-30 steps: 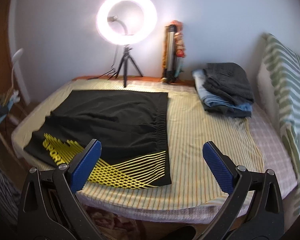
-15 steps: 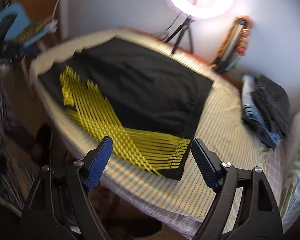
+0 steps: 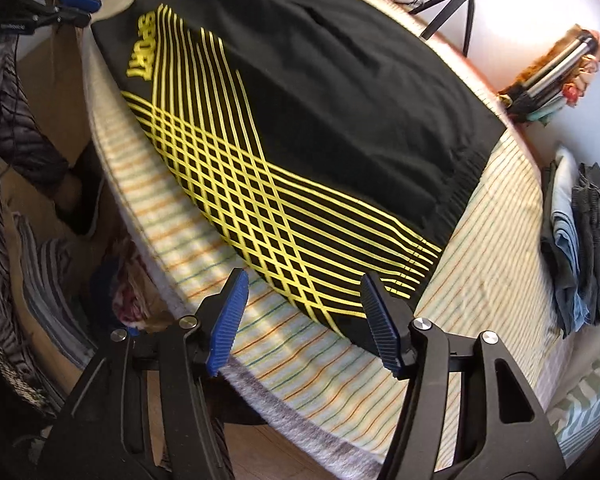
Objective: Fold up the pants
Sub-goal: 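Lower both tools to the shorts' waistband edge and close both grippers on it, then lift the waistband with both grippers and fold it over toward the leg hems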
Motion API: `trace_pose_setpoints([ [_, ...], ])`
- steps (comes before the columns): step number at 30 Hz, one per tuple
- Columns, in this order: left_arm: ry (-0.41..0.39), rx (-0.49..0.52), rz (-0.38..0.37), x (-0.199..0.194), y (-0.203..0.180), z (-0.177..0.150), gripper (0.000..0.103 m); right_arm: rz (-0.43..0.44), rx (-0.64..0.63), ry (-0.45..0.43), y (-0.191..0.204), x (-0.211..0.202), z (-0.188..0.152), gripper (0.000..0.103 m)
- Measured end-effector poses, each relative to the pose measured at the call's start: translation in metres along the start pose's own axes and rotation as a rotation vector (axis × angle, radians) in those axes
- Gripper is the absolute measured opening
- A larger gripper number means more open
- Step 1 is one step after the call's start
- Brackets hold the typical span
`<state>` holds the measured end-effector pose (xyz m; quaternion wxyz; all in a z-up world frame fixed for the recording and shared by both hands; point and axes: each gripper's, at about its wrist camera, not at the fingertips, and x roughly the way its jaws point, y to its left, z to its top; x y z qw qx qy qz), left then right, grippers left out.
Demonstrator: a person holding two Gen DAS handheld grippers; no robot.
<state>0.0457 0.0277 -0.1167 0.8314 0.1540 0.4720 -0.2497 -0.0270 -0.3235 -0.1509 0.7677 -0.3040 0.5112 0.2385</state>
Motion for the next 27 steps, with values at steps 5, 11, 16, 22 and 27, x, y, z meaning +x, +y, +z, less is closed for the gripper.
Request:
trace_pose_setpoints([
  [5,0.033,0.022,-0.013,0.009,0.002,-0.002,0.026,-0.009,-0.025,0.005,0.001,0.009,0.002,0.061],
  [11,0.041,0.087,-0.036,0.015,-0.005,-0.002,0.027,-0.012,-0.048,0.009,0.006,0.008,0.004,0.056],
  [16,0.069,0.149,-0.002,0.025,-0.009,-0.001,0.038,0.015,-0.037,0.020,0.005,0.007,0.011,0.018],
  [22,0.092,0.196,0.032,0.034,-0.006,-0.004,0.038,0.019,0.024,-0.033,-0.010,-0.010,0.019,0.007],
  [27,0.103,0.211,0.057,0.041,-0.003,-0.007,0.039,0.004,0.072,-0.079,-0.025,-0.023,0.029,0.006],
])
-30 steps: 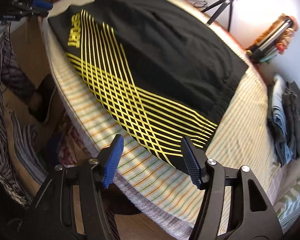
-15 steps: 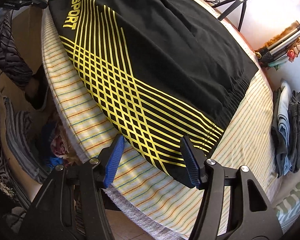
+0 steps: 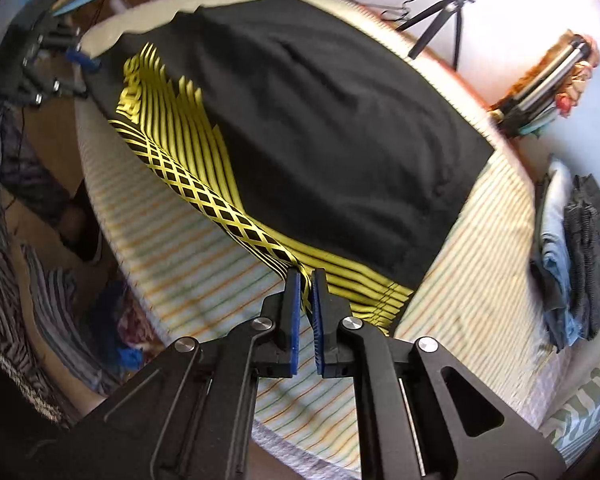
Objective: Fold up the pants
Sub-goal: 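Lift the waistband with both grippers and fold it over toward the leg hems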
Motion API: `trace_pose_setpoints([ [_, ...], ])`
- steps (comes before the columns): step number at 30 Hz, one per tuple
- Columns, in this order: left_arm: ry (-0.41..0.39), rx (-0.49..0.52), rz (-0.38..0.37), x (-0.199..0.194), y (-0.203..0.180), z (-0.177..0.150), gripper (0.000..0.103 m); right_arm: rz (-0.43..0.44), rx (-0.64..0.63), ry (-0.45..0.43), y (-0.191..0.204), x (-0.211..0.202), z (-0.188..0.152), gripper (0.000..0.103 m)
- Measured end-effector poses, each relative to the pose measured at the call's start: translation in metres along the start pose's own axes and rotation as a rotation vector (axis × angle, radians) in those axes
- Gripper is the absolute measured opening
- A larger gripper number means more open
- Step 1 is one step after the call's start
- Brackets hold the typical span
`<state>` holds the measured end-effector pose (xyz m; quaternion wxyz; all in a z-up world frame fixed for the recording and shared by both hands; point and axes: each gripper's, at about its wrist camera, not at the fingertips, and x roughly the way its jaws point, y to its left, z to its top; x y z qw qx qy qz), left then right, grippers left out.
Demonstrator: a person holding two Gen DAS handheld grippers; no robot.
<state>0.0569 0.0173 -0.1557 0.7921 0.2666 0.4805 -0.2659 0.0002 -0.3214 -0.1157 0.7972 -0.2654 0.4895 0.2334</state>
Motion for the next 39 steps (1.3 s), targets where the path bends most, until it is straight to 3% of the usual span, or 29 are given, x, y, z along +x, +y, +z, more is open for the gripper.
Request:
trace_pose_setpoints([
  [2,-0.007,0.013,0.025,0.001,0.001,0.001,0.041,-0.006,0.009,-0.013,-0.004,-0.002,0.004,0.005],
  [5,-0.008,0.022,0.079,0.003,0.006,0.002,0.035,-0.005,0.012,-0.013,-0.005,-0.003,0.007,0.005],
  [7,-0.013,0.014,0.071,0.004,0.011,0.002,0.003,-0.007,0.012,-0.009,-0.004,-0.002,0.006,0.005],
  [12,-0.109,0.000,0.095,-0.014,0.013,0.004,0.001,-0.036,0.022,-0.031,0.005,-0.003,-0.006,0.005],
  [21,-0.315,-0.085,0.146,-0.070,0.026,0.014,0.000,-0.105,0.135,-0.188,-0.004,-0.045,-0.015,0.004],
  [30,-0.413,-0.062,0.220,-0.102,0.035,0.040,0.000,-0.181,0.129,-0.260,-0.013,-0.074,0.002,0.003],
  [39,-0.456,-0.067,0.254,-0.100,0.073,0.091,0.000,-0.273,0.106,-0.304,-0.049,-0.085,0.052,0.003],
])
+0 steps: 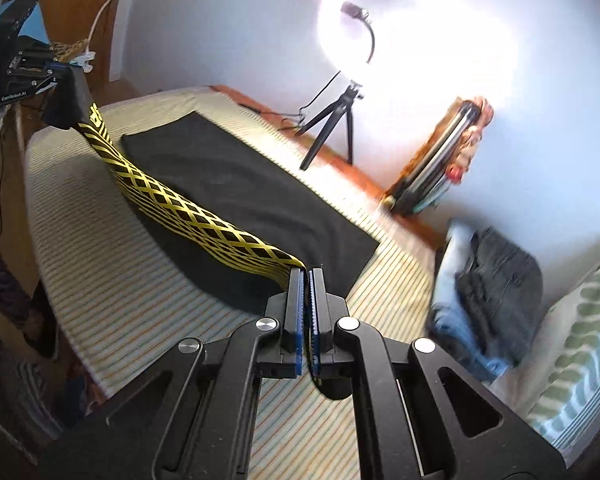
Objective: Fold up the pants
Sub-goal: 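Lift the waistband with both grippers and fold it over toward the leg hems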
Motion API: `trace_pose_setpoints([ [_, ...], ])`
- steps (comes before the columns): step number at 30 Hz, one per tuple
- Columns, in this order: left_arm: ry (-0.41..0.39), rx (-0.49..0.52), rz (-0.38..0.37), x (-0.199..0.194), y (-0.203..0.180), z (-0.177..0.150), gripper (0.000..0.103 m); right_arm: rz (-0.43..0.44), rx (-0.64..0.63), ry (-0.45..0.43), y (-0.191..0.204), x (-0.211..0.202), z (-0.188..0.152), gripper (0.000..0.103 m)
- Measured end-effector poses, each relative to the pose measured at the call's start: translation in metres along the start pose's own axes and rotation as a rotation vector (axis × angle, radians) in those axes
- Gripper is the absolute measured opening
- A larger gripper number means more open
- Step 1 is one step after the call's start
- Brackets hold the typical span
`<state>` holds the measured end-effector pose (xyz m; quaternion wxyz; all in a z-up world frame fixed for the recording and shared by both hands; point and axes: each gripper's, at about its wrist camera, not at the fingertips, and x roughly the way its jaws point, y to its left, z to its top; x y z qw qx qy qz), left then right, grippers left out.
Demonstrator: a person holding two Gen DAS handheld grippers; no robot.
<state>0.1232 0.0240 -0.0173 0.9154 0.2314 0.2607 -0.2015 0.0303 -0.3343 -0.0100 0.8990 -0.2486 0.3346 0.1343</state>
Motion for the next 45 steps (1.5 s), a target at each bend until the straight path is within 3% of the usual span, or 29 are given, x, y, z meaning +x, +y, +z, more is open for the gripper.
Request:
trace_pose_setpoints([
  [14,0.094,0.021,-0.007,0.092,0.029,0.024,0.000,0.010,-0.020,0.090,-0.047,0.110,0.058,0.003],
  [24,0.221,0.016,-0.041,0.179,0.046,0.014,0.000,0.087,-0.048,0.210,-0.059,0.210,0.068,0.003],
  [33,0.343,0.029,-0.070,0.244,0.045,0.000,0.000,0.215,0.005,0.307,-0.073,0.287,0.054,0.003],
  [38,0.381,0.066,-0.072,0.259,0.034,-0.006,0.000,0.380,0.133,0.287,-0.098,0.290,0.041,0.003],
  [40,0.388,0.079,-0.069,0.262,0.032,-0.007,0.000,0.443,0.247,0.232,-0.124,0.278,0.026,0.020],
  [41,0.389,0.087,-0.068,0.263,0.031,-0.007,0.000,0.456,0.301,0.209,-0.137,0.273,0.017,0.044],
  [42,0.390,0.095,-0.065,0.263,0.030,-0.007,0.000,0.451,0.338,0.193,-0.148,0.269,0.009,0.062],
  [45,0.390,0.094,-0.065,0.267,0.031,-0.006,0.000,0.468,0.459,0.151,-0.174,0.262,-0.009,0.063],
])
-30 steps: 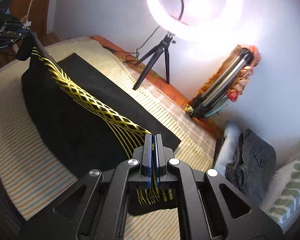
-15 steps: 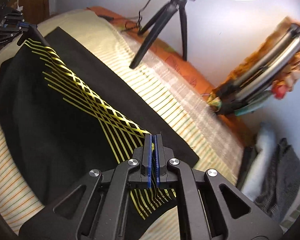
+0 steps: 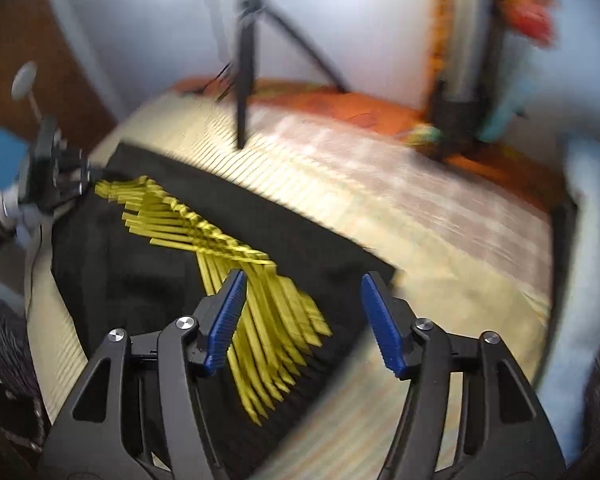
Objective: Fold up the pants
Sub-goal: 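Lift the waistband with both grippers and fold it over toward the leg hems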
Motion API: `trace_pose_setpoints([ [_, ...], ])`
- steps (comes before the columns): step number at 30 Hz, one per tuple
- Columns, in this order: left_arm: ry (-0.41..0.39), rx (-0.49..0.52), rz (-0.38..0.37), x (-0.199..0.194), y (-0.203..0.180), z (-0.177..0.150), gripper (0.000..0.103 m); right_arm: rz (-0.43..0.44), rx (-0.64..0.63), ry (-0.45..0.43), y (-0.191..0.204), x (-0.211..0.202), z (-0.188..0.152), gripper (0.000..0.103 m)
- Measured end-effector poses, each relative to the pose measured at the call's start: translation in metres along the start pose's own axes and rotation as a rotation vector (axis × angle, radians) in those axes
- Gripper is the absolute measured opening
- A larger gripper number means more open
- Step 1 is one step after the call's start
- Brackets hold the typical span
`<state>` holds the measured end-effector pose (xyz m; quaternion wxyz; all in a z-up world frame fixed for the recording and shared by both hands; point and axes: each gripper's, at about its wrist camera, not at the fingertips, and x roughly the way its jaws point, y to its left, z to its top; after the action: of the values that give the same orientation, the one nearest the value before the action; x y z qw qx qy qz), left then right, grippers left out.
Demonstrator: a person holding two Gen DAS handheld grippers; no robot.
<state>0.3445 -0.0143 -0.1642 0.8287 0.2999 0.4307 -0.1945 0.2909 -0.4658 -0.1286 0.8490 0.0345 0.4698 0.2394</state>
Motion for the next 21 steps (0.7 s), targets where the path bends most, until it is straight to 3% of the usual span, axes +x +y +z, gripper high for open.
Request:
trace_pose_setpoints([
  [3,0.000,-0.010,-0.001,0.000,0.001,0.000,0.000,0.059,0.083,-0.031,-0.019,-0.006,-0.005,0.063],
  [8,0.004,-0.006,0.003,0.001,-0.001,-0.001,0.000,0.052,-0.062,-0.015,0.007,0.000,-0.006,0.062],
  [12,0.002,-0.011,0.003,0.000,0.000,-0.002,0.000,0.004,-0.098,0.076,0.010,0.023,-0.005,0.060],
  [13,0.001,-0.012,0.002,0.000,0.000,-0.002,0.000,-0.001,-0.095,0.090,0.009,0.025,-0.007,0.057],
  [15,-0.001,-0.012,0.001,0.000,0.000,-0.002,0.000,0.010,-0.091,0.094,0.009,0.024,-0.010,0.040],
  [21,-0.017,-0.014,0.002,-0.005,0.001,-0.002,0.000,-0.080,-0.180,0.081,0.032,0.012,-0.014,0.022],
])
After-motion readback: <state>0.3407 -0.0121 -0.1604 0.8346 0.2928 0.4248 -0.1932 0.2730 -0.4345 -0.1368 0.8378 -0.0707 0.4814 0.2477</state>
